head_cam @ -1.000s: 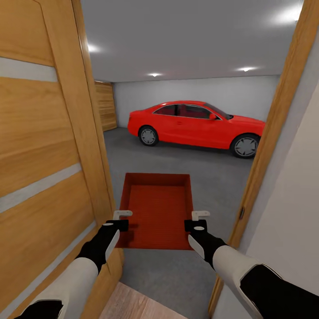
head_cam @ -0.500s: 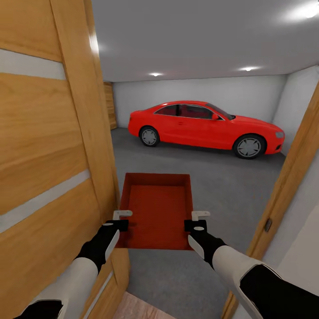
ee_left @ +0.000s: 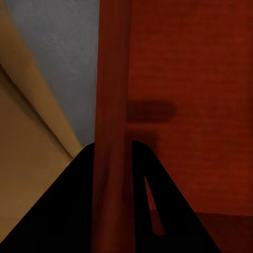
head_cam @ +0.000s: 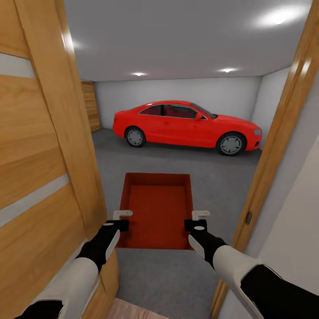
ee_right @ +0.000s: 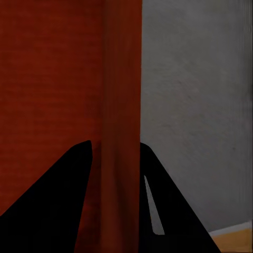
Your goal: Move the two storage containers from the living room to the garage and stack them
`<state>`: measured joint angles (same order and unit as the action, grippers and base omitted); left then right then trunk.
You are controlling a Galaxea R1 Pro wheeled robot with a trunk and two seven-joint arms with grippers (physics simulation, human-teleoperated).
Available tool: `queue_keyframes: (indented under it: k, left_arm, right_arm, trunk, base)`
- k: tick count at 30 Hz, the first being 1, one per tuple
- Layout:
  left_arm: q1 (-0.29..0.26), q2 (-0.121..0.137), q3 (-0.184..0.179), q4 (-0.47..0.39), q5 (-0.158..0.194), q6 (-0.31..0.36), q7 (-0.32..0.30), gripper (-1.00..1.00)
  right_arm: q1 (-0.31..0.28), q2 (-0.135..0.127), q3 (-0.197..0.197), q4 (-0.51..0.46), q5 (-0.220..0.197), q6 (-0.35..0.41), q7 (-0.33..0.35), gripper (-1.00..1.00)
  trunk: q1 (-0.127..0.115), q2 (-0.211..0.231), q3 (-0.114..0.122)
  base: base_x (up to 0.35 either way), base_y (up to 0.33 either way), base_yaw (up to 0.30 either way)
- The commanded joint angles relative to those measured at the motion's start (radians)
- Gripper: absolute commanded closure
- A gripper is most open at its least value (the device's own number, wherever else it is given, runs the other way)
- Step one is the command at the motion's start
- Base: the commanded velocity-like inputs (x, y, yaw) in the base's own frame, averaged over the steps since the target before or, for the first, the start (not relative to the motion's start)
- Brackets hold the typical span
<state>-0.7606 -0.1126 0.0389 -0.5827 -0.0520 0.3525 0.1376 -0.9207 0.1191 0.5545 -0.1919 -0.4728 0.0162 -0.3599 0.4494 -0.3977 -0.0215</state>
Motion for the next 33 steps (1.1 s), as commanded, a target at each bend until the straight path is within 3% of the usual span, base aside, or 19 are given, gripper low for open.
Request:
queue_keyframes:
  k: [1, 9, 26, 33]
  left_arm:
    - [0.000, -0.009, 0.016, -0.001, -0.005, 0.006, -0.002, 1.00]
    - [0.000, -0.009, 0.016, 0.000, -0.005, 0.007, -0.006, 1.00]
    - [0.000, -0.009, 0.016, -0.001, -0.007, 0.007, -0.009, 1.00]
    - [0.000, -0.009, 0.016, -0.001, -0.008, 0.006, -0.007, 1.00]
  right_arm:
    - [-0.001, 0.010, -0.018, -0.003, 0.017, -0.012, -0.001, 1.00]
    - [-0.001, 0.010, -0.019, -0.003, 0.017, -0.012, -0.001, 1.00]
    - [-0.001, 0.008, -0.019, -0.003, 0.017, -0.013, -0.001, 1.00]
    - [-0.001, 0.010, -0.018, -0.003, 0.017, -0.013, -0.001, 1.00]
  trunk:
    - [0.001, -0.002, -0.002]
    - [0.001, -0.002, -0.002]
    - [0.001, -0.002, -0.002]
    - [0.001, -0.002, -0.002]
  base:
    - [0.000, 0.000, -0.240]
    - [0.015, 0.016, -0.102]
    - [0.127, 0.143, -0.004]
    - [0.003, 0.003, -0.179]
